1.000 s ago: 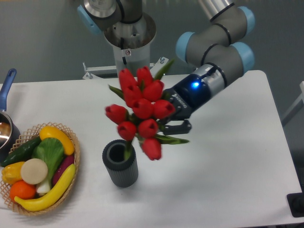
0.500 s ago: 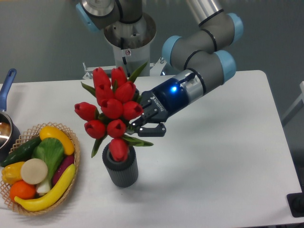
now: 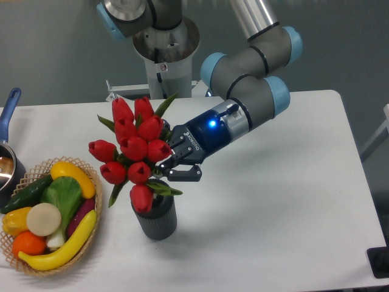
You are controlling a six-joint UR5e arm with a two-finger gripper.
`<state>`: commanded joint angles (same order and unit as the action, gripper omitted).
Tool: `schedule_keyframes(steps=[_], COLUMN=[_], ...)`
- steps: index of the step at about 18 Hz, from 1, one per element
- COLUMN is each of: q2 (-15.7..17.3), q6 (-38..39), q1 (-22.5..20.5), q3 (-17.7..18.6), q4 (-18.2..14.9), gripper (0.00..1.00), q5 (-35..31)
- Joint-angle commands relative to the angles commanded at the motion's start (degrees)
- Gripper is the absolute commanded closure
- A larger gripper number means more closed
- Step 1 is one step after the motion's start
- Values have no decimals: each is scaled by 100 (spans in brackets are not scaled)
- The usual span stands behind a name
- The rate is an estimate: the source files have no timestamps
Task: Insert the flowers into the vase
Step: 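Lower the tulip stems into the black vase opening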
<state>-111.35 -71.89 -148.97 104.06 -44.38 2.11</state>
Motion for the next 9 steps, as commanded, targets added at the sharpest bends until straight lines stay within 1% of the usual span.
schedule_keyframes(steps=[9], q2=[-325], q6=[-264], q1=[-35], q3=[132], q4=[0], gripper=[75], q5=[-53])
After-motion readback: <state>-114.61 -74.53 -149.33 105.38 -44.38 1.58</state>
